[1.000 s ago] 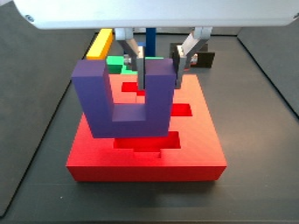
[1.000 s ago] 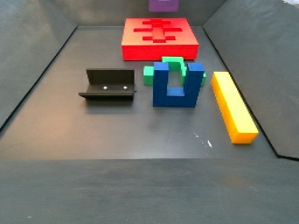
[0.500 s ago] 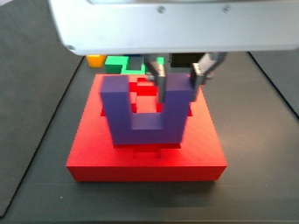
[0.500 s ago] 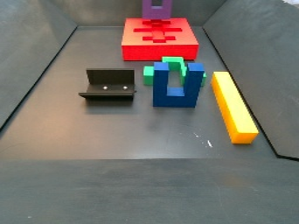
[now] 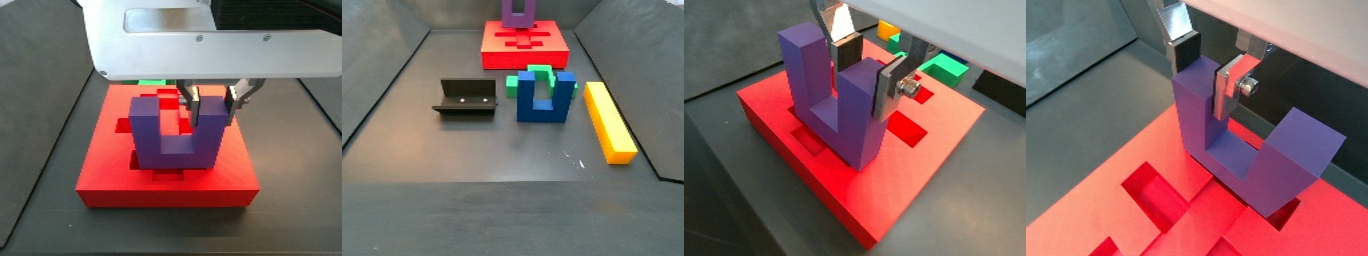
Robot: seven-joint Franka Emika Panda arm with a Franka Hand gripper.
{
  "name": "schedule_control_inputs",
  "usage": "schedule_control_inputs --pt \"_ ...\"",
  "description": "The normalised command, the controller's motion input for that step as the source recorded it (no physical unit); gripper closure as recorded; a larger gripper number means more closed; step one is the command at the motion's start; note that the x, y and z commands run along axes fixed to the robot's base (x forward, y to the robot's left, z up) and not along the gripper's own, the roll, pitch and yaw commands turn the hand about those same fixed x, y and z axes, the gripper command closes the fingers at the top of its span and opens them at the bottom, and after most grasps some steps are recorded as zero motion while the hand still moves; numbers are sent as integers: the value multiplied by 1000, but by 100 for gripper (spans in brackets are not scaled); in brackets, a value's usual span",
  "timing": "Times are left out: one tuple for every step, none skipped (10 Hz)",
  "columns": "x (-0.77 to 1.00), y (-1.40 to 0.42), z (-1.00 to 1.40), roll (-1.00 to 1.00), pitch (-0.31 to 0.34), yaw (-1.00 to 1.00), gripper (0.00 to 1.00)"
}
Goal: Pick up the purple object. Move up. Move to above the board. Insert the purple object.
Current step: Insert the purple object.
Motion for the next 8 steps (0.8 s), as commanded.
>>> schedule_control_inputs --pt "-137 0 -111 0 -17 0 100" --pt "-89 0 -106 -26 -49 0 100" --pt "-46 0 -89 -50 -56 0 100" --pt "-51 0 -134 -29 -57 0 100" --pt "-129 17 -163 -29 -54 0 100" --pt "-249 29 -186 -49 -50 0 100" --pt "-266 3 -146 -67 -64 0 100" --pt "-171 0 -126 -70 -74 0 100"
